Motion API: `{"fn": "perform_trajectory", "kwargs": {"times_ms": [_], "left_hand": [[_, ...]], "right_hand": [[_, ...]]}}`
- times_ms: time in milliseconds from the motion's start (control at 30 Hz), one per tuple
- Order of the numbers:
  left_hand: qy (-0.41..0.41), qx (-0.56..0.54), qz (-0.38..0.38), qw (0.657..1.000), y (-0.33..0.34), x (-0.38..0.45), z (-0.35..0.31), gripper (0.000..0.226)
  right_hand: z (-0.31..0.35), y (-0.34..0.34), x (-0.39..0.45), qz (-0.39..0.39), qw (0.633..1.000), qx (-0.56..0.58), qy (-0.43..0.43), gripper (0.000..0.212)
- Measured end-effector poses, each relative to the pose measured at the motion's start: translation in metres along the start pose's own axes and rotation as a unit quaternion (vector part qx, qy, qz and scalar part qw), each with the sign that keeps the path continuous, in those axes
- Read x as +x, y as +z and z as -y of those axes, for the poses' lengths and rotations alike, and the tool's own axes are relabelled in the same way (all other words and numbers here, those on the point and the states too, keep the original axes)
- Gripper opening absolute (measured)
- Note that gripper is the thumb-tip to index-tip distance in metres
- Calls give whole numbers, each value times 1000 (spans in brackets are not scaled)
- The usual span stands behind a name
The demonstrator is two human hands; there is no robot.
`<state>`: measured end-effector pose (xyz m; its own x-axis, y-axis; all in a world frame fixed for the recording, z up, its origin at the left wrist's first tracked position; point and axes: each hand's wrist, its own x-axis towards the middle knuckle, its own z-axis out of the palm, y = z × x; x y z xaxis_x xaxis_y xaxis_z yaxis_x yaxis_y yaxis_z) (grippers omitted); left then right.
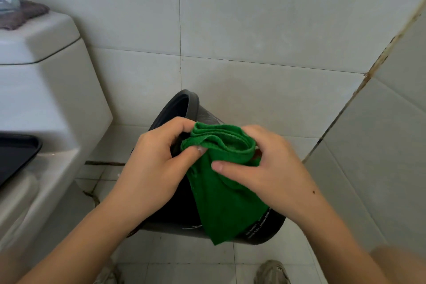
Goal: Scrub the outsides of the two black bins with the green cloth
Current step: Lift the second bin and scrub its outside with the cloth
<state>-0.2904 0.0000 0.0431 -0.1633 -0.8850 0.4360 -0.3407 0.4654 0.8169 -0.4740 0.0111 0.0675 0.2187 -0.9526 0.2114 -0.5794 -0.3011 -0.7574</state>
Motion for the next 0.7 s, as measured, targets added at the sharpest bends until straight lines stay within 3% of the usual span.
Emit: {"fn": "perform_trajectory", "kwargs": {"times_ms": [133, 300, 400, 467, 500, 600, 700], "left_hand": [[-41, -51, 11, 998, 1, 0, -3, 33], [-97, -41, -37, 994, 1, 1, 2, 39], [-113, -62, -57, 990, -3, 4, 1, 36], [-111, -62, -60, 990, -5, 6, 0, 38], [-109, -60, -58, 991, -5, 7, -1, 38], [-107, -52, -47, 992, -2, 6, -1, 38], [-111, -65, -11, 992, 1, 4, -2, 35]], "right_hand": [[-4, -7, 5, -58, 997, 40, -14, 22], [-5, -50, 4, -130, 990, 29, -48, 7], [6, -73, -5, -76, 990, 51, -103, 24], [12, -78, -8, 34, 983, 128, -130, 35], [13, -77, -8, 90, 969, 188, -132, 31], [11, -59, 0, 140, 923, 357, -45, 20], [3, -29, 9, 119, 901, 408, 85, 16]]}}
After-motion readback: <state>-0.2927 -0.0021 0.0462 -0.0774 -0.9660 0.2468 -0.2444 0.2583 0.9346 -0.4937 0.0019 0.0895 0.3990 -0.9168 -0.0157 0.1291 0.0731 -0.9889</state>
